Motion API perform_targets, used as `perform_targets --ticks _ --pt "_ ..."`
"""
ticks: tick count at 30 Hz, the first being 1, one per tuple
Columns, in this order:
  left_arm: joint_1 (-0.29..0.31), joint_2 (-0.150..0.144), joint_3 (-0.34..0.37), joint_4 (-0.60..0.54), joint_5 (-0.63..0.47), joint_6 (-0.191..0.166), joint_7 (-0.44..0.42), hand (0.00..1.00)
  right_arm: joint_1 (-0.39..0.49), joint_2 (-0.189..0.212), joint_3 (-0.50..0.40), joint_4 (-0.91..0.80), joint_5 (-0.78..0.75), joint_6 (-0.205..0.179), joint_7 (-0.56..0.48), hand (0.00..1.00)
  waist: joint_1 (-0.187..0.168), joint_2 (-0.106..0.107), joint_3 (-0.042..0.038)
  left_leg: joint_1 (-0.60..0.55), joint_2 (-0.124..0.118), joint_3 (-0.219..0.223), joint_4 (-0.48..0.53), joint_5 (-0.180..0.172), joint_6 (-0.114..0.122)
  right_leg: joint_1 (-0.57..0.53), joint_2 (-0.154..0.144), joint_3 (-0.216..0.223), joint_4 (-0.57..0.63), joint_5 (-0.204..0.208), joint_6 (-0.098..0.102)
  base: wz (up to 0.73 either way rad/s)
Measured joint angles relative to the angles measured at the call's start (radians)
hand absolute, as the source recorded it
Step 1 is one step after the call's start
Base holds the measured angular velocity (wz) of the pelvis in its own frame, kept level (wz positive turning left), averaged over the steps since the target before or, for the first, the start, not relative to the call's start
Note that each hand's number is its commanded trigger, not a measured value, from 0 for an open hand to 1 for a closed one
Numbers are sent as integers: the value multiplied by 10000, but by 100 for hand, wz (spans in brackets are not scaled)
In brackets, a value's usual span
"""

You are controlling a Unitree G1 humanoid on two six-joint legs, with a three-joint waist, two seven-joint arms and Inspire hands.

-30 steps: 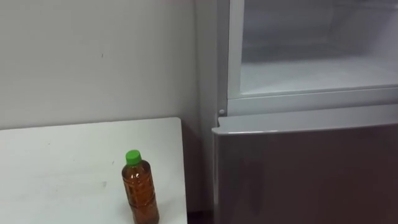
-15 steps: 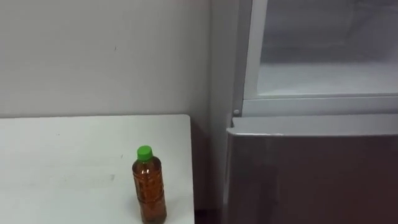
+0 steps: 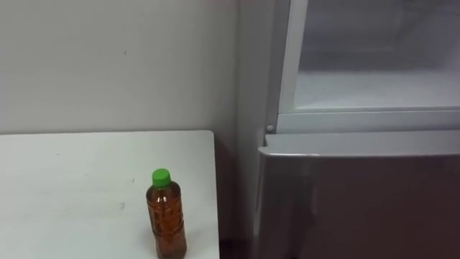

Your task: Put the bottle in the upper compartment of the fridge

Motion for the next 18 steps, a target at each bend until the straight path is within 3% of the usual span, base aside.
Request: perform_targets --ticks 8,18 --pt "61 156 -225 715 346 592 18 0 -38 -106 -3 -715 -177 200 32 0 -8 9 47 -34 24 17 10 -1 -2 0 8 3 -5 10 -17 -1" --pt "-85 153 -801 721 1676 713 25 0 -42 -401 154 -1315 -164 384 112 0 64 -61 32 -47 32 55 18 4 -8 -44 32 75 18 15 -26 -3"
